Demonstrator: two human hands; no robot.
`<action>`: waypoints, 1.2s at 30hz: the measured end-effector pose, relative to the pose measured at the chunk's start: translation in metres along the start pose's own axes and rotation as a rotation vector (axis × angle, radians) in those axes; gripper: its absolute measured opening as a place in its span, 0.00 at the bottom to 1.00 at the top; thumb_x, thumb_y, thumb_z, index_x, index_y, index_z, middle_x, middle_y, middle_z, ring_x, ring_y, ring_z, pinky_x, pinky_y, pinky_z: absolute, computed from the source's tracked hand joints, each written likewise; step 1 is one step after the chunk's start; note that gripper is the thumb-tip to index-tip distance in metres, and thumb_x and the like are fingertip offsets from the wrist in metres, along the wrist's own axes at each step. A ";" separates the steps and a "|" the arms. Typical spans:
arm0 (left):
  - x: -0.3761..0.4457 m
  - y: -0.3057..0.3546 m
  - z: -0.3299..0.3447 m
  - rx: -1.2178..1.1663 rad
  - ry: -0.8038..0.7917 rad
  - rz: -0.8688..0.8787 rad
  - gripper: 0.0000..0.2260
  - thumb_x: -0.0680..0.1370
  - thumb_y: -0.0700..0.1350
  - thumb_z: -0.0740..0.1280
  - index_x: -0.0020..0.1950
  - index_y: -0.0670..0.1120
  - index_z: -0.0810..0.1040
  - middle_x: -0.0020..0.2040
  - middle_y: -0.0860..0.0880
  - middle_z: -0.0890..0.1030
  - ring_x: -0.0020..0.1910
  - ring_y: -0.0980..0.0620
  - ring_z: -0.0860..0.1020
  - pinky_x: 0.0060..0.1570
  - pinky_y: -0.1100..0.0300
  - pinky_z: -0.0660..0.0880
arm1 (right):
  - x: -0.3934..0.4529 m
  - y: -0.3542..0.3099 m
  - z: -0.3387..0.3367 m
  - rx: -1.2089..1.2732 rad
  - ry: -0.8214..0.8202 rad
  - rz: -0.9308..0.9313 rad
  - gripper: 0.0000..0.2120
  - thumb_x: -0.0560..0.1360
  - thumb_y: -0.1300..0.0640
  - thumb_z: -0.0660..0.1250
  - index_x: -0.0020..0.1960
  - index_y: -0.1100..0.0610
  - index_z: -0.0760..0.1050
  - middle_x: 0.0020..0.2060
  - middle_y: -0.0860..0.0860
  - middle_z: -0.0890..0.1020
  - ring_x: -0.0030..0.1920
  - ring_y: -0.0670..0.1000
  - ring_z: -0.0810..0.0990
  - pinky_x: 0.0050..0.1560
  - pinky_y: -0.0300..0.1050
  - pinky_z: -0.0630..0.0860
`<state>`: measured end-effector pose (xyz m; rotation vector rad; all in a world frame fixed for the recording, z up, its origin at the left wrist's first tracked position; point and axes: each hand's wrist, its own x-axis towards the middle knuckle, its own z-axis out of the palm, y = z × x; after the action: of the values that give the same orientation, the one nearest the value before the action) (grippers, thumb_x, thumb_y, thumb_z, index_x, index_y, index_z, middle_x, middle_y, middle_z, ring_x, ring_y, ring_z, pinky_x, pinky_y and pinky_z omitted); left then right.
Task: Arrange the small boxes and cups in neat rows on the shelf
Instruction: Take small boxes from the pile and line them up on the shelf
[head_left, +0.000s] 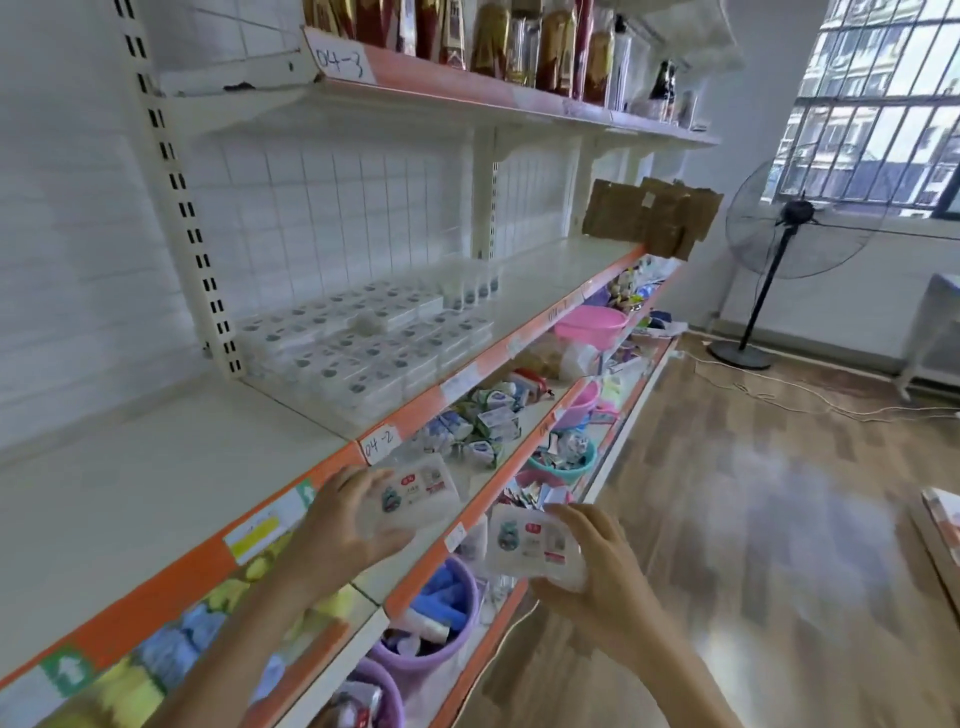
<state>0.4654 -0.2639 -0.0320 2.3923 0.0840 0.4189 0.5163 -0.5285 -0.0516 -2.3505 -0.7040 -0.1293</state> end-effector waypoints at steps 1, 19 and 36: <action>0.017 -0.005 -0.004 0.010 0.036 0.001 0.40 0.57 0.68 0.63 0.65 0.49 0.70 0.56 0.54 0.69 0.58 0.55 0.69 0.54 0.64 0.65 | 0.021 0.002 -0.001 0.003 0.004 -0.045 0.33 0.66 0.47 0.71 0.69 0.47 0.64 0.58 0.40 0.64 0.61 0.44 0.62 0.64 0.44 0.67; 0.190 -0.085 -0.079 0.173 0.362 -0.388 0.31 0.69 0.49 0.73 0.69 0.48 0.66 0.62 0.53 0.69 0.60 0.54 0.68 0.60 0.59 0.66 | 0.374 -0.016 0.030 -0.006 -0.312 -0.606 0.32 0.70 0.51 0.70 0.71 0.53 0.62 0.66 0.49 0.66 0.66 0.52 0.64 0.64 0.44 0.64; 0.220 -0.088 -0.063 0.229 0.499 -0.785 0.30 0.72 0.43 0.72 0.71 0.48 0.64 0.59 0.53 0.63 0.57 0.58 0.65 0.50 0.77 0.64 | 0.520 -0.055 0.126 -0.207 -0.610 -1.068 0.34 0.75 0.41 0.62 0.75 0.50 0.54 0.75 0.49 0.48 0.75 0.52 0.43 0.72 0.50 0.43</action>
<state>0.6575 -0.1199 0.0160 2.1840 1.2959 0.6219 0.9175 -0.1789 0.0236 -1.9202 -2.2715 0.0685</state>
